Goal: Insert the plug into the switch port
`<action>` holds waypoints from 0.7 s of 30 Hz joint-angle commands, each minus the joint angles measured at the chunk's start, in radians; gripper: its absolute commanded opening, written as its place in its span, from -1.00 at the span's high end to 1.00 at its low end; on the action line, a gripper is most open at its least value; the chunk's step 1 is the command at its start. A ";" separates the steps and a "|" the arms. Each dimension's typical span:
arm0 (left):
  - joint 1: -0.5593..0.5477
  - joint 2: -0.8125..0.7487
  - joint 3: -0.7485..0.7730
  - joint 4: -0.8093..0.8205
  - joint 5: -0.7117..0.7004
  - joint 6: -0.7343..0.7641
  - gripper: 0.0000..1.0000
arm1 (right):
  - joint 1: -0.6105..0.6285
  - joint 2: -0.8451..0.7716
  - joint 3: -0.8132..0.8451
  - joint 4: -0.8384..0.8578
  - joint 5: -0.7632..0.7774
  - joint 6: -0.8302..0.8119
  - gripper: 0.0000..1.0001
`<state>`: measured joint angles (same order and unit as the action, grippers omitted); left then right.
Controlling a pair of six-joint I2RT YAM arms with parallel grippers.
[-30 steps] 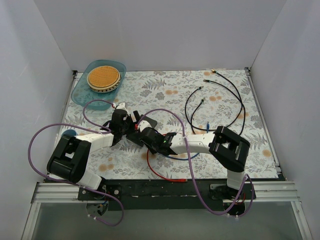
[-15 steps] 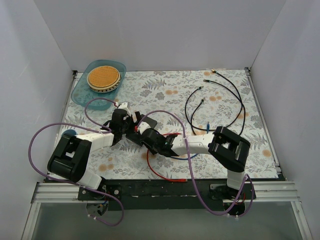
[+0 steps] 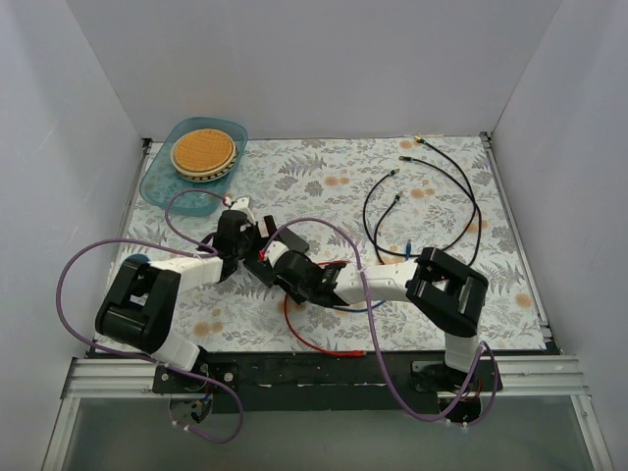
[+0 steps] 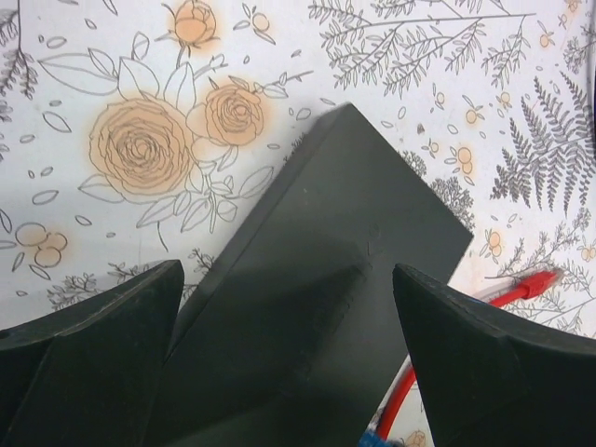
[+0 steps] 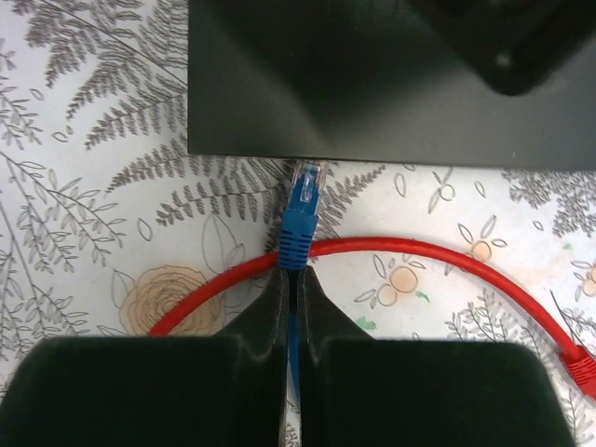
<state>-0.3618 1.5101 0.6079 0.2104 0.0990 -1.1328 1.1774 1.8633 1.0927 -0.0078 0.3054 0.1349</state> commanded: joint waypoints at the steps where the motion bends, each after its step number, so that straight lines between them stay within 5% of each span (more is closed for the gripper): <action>1: 0.003 0.021 0.073 -0.003 0.048 0.024 -0.90 | 0.005 0.042 0.061 0.009 -0.100 -0.026 0.97; 21: 0.020 0.033 0.029 0.030 0.071 -0.016 -0.88 | -0.007 0.049 0.116 -0.173 -0.012 0.098 0.97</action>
<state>-0.3477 1.5654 0.6590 0.2493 0.1585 -1.1400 1.1728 1.8942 1.1584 -0.0769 0.2611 0.1955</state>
